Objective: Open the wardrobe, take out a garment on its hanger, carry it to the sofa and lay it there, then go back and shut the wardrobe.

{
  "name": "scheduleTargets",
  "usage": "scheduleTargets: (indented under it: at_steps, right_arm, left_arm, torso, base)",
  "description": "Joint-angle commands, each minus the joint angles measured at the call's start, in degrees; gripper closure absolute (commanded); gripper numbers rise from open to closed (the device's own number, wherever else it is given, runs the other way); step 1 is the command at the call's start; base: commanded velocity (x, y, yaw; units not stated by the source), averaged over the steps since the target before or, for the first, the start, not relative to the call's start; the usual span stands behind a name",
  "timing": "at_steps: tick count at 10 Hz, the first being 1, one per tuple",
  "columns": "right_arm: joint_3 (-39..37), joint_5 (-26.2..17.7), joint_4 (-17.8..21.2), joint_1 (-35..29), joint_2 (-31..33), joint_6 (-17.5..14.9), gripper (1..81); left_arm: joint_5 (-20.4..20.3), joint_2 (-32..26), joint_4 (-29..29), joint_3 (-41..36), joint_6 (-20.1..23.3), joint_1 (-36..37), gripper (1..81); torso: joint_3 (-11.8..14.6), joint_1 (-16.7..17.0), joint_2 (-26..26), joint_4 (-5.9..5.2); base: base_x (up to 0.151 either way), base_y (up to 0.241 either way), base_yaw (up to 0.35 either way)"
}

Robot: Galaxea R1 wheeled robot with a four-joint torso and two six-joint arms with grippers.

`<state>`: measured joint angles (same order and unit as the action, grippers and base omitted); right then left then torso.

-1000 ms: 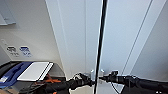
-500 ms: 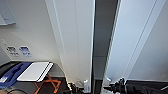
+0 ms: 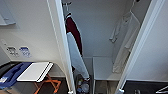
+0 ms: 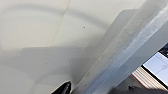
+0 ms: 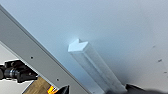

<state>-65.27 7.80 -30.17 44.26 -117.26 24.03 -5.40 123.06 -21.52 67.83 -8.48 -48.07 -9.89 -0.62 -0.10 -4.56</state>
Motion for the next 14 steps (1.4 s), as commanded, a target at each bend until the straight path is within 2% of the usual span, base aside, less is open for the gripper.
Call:
scheduleTargets:
  at_steps: [1,2,3,4,5,6,7,8,9,11,12,13,14]
  right_arm:
    - [9.31,14.84,-10.78,13.95,14.11,3.04,1.0]
    - [7.62,18.12,-11.22,16.68,15.63,3.13,1.0]
    - [2.99,24.07,-11.58,19.4,18.25,3.57,1.0]
    - [-1.46,28.89,-10.97,21.86,19.57,5.47,1.0]
    - [-8.31,32.26,-10.26,24.07,20.03,11.5,1.0]
    - [-15.88,31.67,-8.26,24.95,18.72,17.95,1.0]
    - [-25.41,29.93,-4.75,25.75,15.49,21.73,1.0]
    - [-35.04,26.87,-4.27,26.97,10.96,27.12,1.0]
    - [-43.81,24.56,-4.98,27.59,6.0,30.8,1.0]
    - [-55.79,22.78,-8.56,29.52,-1.48,36.32,1.0]
    - [-57.75,22.87,-10.5,30.4,-2.91,37.92,1.0]
    - [-58.99,22.52,-12.27,31.2,-5.19,38.46,1.0]
    - [-60.14,20.32,-13.69,31.99,-7.58,38.46,1.0]
  left_arm:
    - [-4.85,-13.6,-6.96,-14.31,-1.53,-12.87,1.0]
    - [-8.05,-15.56,-7.31,-12.54,-1.53,-16.3,1.0]
    - [-14.87,-17.58,-7.14,-7.65,-1.89,-20.42,1.0]
    - [-20.47,-17.93,-6.72,-2.58,-2.23,-24.03,1.0]
    - [-25.24,-17.24,-4.43,4.62,-5.01,-26.94,1.0]
    - [-27.72,-15.05,-3.36,12.12,-8.37,-29.31,1.0]
    - [-29.22,-12.34,-3.27,17.47,-10.83,-30.9,1.0]
    - [-29.06,-8.76,-3.09,22.97,-12.59,-31.78,1.0]
    - [-28.53,-5.22,-3.01,27.76,-14.26,-32.3,1.0]
    - [-26.79,1.8,-3.18,35.58,-15.86,-33.53,1.0]
    - [-25.9,4.27,-3.18,38.06,-15.87,-33.98,1.0]
    - [-22.84,7.88,-3.19,41.22,-15.86,-34.07,1.0]
    - [-19.74,11.33,-3.71,44.06,-15.86,-34.15,1.0]
  torso:
    - [0.0,0.0,0.0,0.0]
    - [0.02,0.0,0.0,0.0]
    - [0.02,-0.02,0.0,0.0]
    - [0.05,-0.02,0.0,0.0]
    - [0.07,0.02,-0.02,0.0]
    - [0.09,0.11,-0.09,0.0]
    - [0.11,0.15,-0.11,0.0]
    - [0.13,0.15,-0.11,0.0]
    - [0.15,0.15,-0.11,0.0]
    - [0.15,0.28,-0.17,0.02]
    - [0.2,0.37,-0.24,0.02]
    - [0.2,0.37,-0.24,0.02]
    - [0.2,0.37,-0.24,0.02]
  base:
    - [0.0,0.0,0.0]
    - [0.0,0.0,0.0]
    - [0.0,0.0,0.0]
    - [0.0,0.0,0.0]
    - [0.0,0.0,0.0]
    - [0.0,0.0,0.0]
    - [0.0,0.0,0.0]
    - [0.0,0.0,0.0]
    - [0.0,0.0,0.0]
    - [0.0,0.0,0.0]
    - [0.0,0.0,0.0]
    - [0.0,0.0,0.0]
    - [0.0,0.0,0.0]
